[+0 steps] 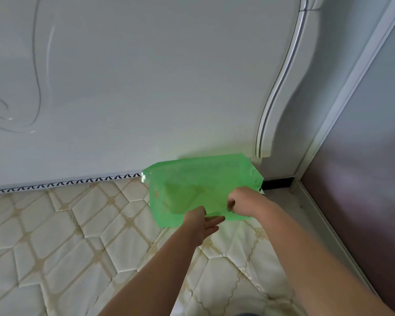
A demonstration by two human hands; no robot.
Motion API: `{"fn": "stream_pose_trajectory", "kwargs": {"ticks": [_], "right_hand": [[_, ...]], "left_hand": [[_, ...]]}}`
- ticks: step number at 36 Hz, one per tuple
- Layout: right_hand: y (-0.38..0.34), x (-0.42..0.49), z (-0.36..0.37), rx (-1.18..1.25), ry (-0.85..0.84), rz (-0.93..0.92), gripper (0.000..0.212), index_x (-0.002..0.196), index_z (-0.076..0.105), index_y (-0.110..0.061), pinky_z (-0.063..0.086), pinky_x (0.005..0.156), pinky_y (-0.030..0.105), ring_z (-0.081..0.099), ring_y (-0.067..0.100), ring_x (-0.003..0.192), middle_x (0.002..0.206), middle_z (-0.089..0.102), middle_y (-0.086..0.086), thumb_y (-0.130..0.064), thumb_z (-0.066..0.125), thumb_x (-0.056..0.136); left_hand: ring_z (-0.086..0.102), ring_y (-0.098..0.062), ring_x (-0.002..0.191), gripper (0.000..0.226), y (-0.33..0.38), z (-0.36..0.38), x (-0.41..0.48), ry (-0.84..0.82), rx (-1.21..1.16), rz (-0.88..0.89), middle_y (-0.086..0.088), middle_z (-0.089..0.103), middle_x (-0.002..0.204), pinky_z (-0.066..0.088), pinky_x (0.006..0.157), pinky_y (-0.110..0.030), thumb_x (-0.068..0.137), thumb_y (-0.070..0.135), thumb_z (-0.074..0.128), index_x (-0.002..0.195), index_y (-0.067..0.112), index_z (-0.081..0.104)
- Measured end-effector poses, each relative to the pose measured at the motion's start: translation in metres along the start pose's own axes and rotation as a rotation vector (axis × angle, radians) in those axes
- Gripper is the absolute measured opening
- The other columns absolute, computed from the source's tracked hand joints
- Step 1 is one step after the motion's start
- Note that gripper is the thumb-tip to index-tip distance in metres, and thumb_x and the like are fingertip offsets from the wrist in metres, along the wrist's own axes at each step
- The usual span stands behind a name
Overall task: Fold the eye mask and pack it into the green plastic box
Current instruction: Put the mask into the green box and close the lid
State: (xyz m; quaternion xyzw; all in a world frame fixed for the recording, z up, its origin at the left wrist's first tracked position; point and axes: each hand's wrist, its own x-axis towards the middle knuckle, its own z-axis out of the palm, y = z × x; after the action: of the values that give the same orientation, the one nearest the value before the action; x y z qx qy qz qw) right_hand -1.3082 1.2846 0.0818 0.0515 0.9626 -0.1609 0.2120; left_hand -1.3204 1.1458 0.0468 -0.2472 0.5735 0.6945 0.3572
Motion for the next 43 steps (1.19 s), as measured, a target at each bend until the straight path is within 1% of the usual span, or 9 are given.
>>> {"fn": "stream_pose_trajectory", "kwargs": {"ticks": [5,10,12,15,18,22,28,34,43], "right_hand": [[0.000,-0.004,-0.005,0.030,0.022,0.031,0.042,0.123,0.058,-0.015,0.046,0.096,0.034,0.055,0.023,0.116,0.129,0.058,0.007,-0.001,0.046,0.085],[-0.007,-0.014,-0.009,0.148,0.034,0.020,0.038,0.122,0.059,-0.012,0.043,0.097,0.029,0.055,0.021,0.117,0.129,0.059,0.008,-0.005,0.051,0.086],[-0.015,-0.019,-0.010,0.232,0.064,-0.003,0.032,0.118,0.062,-0.010,0.041,0.091,0.023,0.057,0.020,0.113,0.124,0.062,0.007,-0.009,0.054,0.086],[-0.032,-0.030,-0.009,0.343,0.087,-0.044,0.024,0.108,0.068,-0.009,0.040,0.081,0.019,0.061,0.016,0.100,0.114,0.068,0.007,-0.014,0.057,0.087],[-0.051,-0.042,-0.002,0.452,0.078,-0.048,0.020,0.098,0.070,-0.009,0.047,0.070,0.022,0.066,0.015,0.080,0.101,0.072,0.007,-0.017,0.055,0.089],[-0.082,-0.059,0.009,0.603,0.043,-0.032,0.014,0.089,0.065,-0.017,0.046,0.056,0.019,0.064,0.003,0.061,0.087,0.071,-0.004,-0.019,0.050,0.091],[-0.140,-0.084,0.025,0.765,0.055,-0.092,0.016,0.077,0.061,-0.021,0.042,0.056,0.022,0.064,0.005,0.056,0.075,0.068,-0.007,-0.017,0.053,0.090],[-0.209,-0.109,0.052,0.820,0.029,-0.170,0.013,0.084,0.063,-0.014,0.041,0.056,0.021,0.061,0.005,0.055,0.074,0.067,-0.005,-0.014,0.051,0.091],[-0.319,-0.145,0.129,0.818,-0.171,-0.256,0.016,0.096,0.062,-0.010,0.043,0.061,0.021,0.061,0.010,0.062,0.079,0.067,-0.001,-0.013,0.047,0.092]], "left_hand": [[0.066,-0.018,0.066,0.038,0.001,-0.006,-0.001,-0.042,0.060,-0.004,-0.018,0.060,0.098,0.051,0.060,-0.032,0.098,0.014,0.029,0.136,0.008,0.029],[0.066,-0.023,0.080,0.045,-0.002,-0.017,-0.009,-0.117,0.120,-0.078,-0.023,0.060,0.118,0.048,0.076,-0.037,0.100,0.026,0.030,0.142,0.012,0.022],[0.069,-0.022,0.076,0.045,-0.002,-0.024,-0.016,-0.175,0.171,-0.138,-0.020,0.065,0.111,0.046,0.073,-0.035,0.100,0.029,0.028,0.137,0.003,0.029],[0.070,-0.017,0.065,0.034,-0.001,-0.038,-0.029,-0.222,0.279,-0.156,-0.012,0.071,0.087,0.044,0.064,-0.029,0.099,0.028,0.028,0.107,0.001,0.048],[0.067,-0.016,0.072,0.023,0.000,-0.055,-0.046,-0.157,0.251,-0.080,-0.009,0.070,0.085,0.041,0.059,-0.025,0.096,0.018,0.033,0.090,0.006,0.051],[0.063,-0.012,0.069,0.017,0.001,-0.078,-0.073,-0.045,0.160,0.036,-0.003,0.070,0.071,0.037,0.061,-0.024,0.092,0.011,0.038,0.085,0.009,0.054],[0.065,-0.003,0.054,0.014,-0.003,-0.125,-0.120,0.081,0.097,0.267,0.005,0.070,0.061,0.038,0.059,-0.023,0.091,0.013,0.046,0.084,0.014,0.058],[0.066,-0.009,0.070,0.020,-0.027,-0.200,-0.169,0.215,0.056,0.433,0.005,0.072,0.072,0.041,0.063,-0.026,0.092,0.014,0.042,0.085,0.016,0.060],[0.063,-0.010,0.071,0.021,-0.094,-0.328,-0.235,0.472,-0.017,0.456,0.001,0.070,0.078,0.039,0.063,-0.025,0.093,0.009,0.039,0.088,0.016,0.059]]}}
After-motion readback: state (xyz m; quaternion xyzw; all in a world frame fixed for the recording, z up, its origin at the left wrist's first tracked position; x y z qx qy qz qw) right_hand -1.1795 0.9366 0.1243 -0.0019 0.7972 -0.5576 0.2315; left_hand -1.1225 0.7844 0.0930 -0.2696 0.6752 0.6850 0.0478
